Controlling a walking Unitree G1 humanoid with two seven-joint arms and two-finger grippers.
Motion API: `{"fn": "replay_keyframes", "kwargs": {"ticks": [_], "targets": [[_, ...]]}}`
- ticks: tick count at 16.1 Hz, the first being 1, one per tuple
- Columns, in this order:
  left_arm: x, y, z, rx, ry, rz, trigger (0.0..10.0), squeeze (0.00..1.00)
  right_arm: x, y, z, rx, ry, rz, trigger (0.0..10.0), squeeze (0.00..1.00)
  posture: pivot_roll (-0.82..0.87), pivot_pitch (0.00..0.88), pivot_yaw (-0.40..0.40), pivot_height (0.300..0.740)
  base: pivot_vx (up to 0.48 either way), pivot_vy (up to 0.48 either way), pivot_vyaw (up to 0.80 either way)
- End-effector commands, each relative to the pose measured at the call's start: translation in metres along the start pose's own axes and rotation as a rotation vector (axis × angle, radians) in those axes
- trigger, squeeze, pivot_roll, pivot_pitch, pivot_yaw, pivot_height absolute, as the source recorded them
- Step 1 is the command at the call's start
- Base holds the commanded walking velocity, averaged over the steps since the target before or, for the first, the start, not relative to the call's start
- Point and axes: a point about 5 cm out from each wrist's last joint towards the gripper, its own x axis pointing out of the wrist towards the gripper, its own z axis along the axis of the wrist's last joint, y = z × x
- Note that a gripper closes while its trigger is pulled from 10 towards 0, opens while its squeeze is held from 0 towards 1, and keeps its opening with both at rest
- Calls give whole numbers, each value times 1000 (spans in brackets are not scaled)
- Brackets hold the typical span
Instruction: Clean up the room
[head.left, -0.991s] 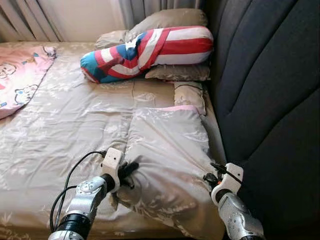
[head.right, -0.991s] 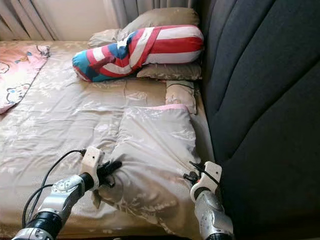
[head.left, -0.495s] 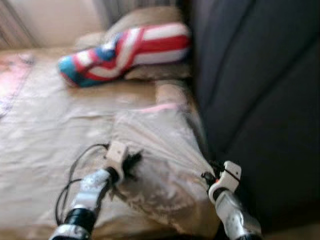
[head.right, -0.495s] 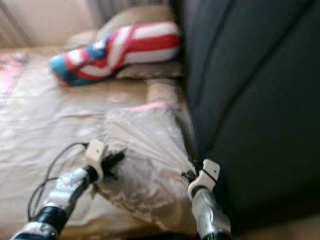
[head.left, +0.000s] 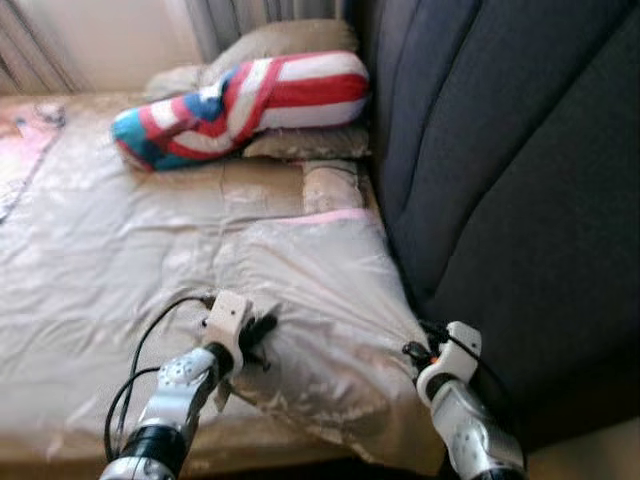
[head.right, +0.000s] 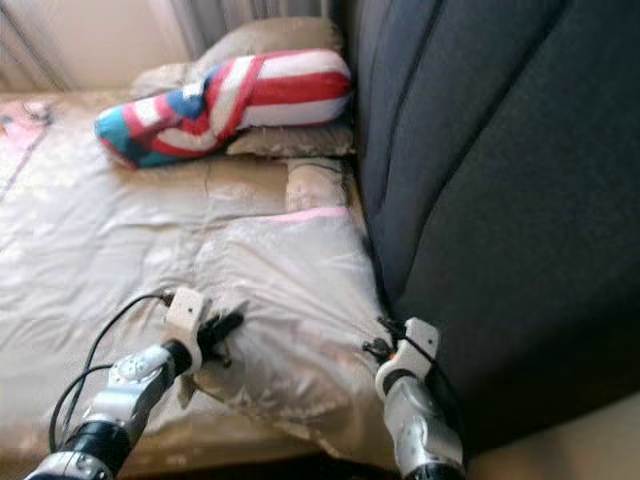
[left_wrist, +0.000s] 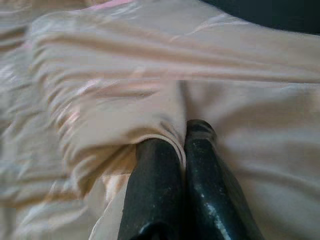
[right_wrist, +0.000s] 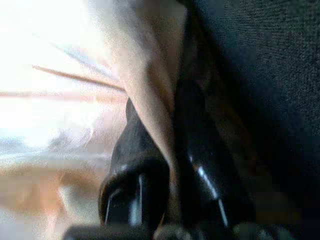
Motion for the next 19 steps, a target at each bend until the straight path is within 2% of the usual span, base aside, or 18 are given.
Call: {"fn": "replay_keyframes", "kwargs": {"ticks": [1, 5, 8, 10, 13, 19], "targets": [[3, -1, 14, 16, -63, -11, 10000, 0, 0, 5, 8, 7, -27, 38, 10000, 0, -39, 122, -26, 740, 0, 0, 0], [0, 0, 9, 15, -40, -21, 10000, 0, 1, 10, 0, -17, 29, 72, 10000, 0, -33, 125, -24, 740, 0, 0, 0], [1, 6, 3, 29, 7, 67, 10000, 0, 3, 10, -1, -13, 10, 84, 10000, 0, -27, 127, -23, 740, 0, 0, 0], [2, 10, 3, -25, -13, 160, 10000, 0, 4, 11, 3, -10, 1, 86, 10000, 0, -27, 127, -23, 740, 0, 0, 0], [6, 8, 7, -92, -43, 188, 10000, 0, 6, 12, 4, -9, -8, 98, 10000, 0, -26, 119, -26, 740, 0, 0, 0], [10, 2, 9, -108, -62, 179, 10000, 0, 8, 14, 5, -13, -21, 101, 10000, 0, -23, 113, -24, 740, 0, 0, 0]]}}
